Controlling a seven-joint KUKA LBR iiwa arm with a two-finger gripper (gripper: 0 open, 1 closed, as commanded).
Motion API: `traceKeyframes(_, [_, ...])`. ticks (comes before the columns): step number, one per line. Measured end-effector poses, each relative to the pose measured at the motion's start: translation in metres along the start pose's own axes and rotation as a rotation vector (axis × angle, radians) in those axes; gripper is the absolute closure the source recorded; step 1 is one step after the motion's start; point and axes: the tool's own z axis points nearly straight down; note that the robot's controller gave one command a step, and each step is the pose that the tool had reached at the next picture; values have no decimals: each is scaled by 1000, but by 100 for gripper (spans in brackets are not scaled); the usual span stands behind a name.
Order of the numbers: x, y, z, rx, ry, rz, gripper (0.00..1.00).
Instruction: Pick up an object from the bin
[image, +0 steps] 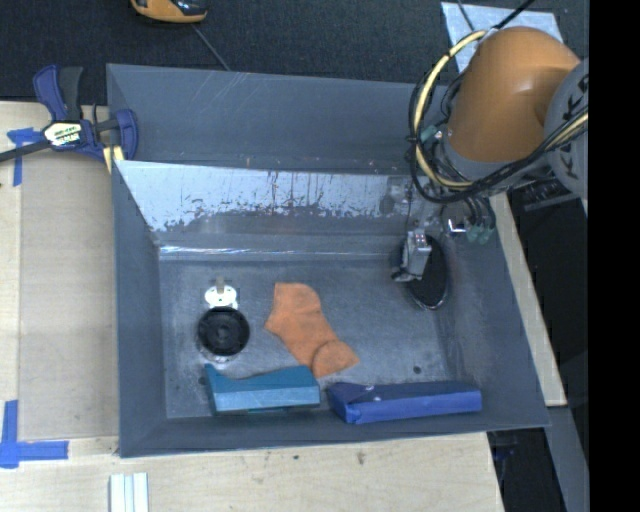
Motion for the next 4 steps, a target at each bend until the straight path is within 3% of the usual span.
traceKeyframes(1, [-1,0,-5,1,-8,-1,0])
traceKeyframes(2, [6,42,45,1,-14,35,0])
traceKeyframes(3, [38,62,83,-4,-6,80,0])
traceKeyframes(4, [37,75,107,1,-8,52,0])
